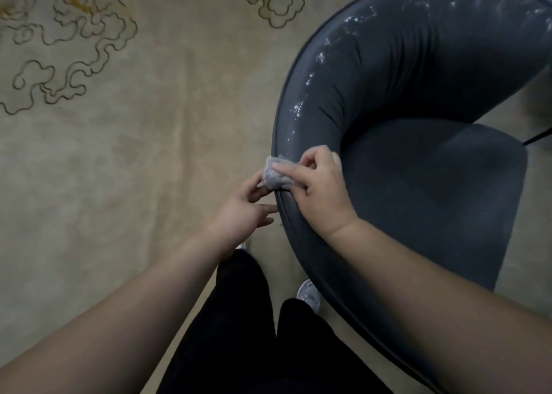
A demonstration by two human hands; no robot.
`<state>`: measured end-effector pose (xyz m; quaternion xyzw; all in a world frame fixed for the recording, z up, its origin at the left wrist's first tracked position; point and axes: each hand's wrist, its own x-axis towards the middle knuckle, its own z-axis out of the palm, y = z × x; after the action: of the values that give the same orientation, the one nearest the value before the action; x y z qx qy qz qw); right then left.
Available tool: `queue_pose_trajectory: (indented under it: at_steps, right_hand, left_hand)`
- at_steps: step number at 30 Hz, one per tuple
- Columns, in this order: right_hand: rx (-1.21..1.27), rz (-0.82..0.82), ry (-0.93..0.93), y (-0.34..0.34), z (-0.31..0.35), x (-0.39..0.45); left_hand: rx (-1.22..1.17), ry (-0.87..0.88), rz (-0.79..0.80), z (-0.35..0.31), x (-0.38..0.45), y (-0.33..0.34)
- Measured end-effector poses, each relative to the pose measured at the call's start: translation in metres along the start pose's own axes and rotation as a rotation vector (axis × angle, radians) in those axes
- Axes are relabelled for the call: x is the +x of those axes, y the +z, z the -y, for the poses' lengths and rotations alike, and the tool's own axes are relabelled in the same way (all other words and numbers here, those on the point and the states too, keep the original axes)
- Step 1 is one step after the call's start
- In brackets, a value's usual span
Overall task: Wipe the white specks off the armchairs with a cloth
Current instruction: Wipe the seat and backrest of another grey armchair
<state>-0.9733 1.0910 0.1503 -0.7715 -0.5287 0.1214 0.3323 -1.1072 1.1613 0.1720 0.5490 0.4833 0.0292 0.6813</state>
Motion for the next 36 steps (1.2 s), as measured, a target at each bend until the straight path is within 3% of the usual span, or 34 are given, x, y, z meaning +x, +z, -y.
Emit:
queue_pose_trajectory:
  at_steps: [6, 13, 21, 26, 32, 36]
  right_hand:
    - [0.02, -0.096, 0.088, -0.001, 0.001, -0.048]
    - [0.034, -0.144, 0.165, 0.012, 0.003, 0.055]
    - [0.026, -0.253, 0.299, 0.017, 0.007, 0.002]
    - [0.061, -0.328, 0.379, 0.017, 0.002, 0.075]
    - [0.049, -0.33, 0.383, 0.027, 0.018, 0.015]
    - [0.047, -0.308, 0.317, 0.02, 0.001, 0.07]
  left_hand:
    - [-0.046, -0.063, 0.051, -0.025, 0.025, -0.02]
    - [0.072, -0.045, 0.184, -0.058, 0.069, -0.045]
    - [0.24, 0.062, 0.407, -0.088, 0.115, -0.06]
    - [0.274, 0.092, 0.437, -0.084, 0.126, -0.063]
    - [0.223, 0.091, 0.423, -0.096, 0.139, -0.059]
    - [0.199, 0.117, 0.398, -0.104, 0.148, -0.057]
